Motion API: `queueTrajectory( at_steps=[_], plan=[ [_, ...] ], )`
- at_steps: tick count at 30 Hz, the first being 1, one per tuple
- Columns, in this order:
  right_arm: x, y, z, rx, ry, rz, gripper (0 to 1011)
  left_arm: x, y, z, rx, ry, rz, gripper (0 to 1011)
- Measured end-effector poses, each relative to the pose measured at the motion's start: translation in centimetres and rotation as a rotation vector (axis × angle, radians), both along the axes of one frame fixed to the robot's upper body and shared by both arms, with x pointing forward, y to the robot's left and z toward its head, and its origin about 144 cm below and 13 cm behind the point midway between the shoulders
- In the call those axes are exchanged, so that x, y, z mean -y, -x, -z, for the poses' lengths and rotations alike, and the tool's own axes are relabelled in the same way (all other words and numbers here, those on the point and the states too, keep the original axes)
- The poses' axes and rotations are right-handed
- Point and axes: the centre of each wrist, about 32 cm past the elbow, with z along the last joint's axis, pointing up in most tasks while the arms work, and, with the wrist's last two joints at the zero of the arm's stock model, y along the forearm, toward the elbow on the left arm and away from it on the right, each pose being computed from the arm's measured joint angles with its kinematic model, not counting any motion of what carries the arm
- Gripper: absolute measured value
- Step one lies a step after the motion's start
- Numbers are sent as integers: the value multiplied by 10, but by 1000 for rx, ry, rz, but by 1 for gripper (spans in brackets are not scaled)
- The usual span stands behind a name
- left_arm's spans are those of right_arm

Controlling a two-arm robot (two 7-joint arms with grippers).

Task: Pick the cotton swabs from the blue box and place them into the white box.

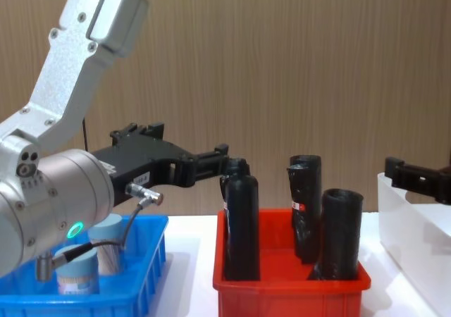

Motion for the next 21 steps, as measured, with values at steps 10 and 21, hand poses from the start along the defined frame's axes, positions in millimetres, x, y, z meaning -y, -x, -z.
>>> queueTrajectory(
  at_steps=[10,21],
  plan=[
    [0,0,0,0,0,0,1001,0,0,0,0,0,0,1004],
    [0,0,0,0,0,0,1001,0,0,0,0,0,0,1004]
  ],
)
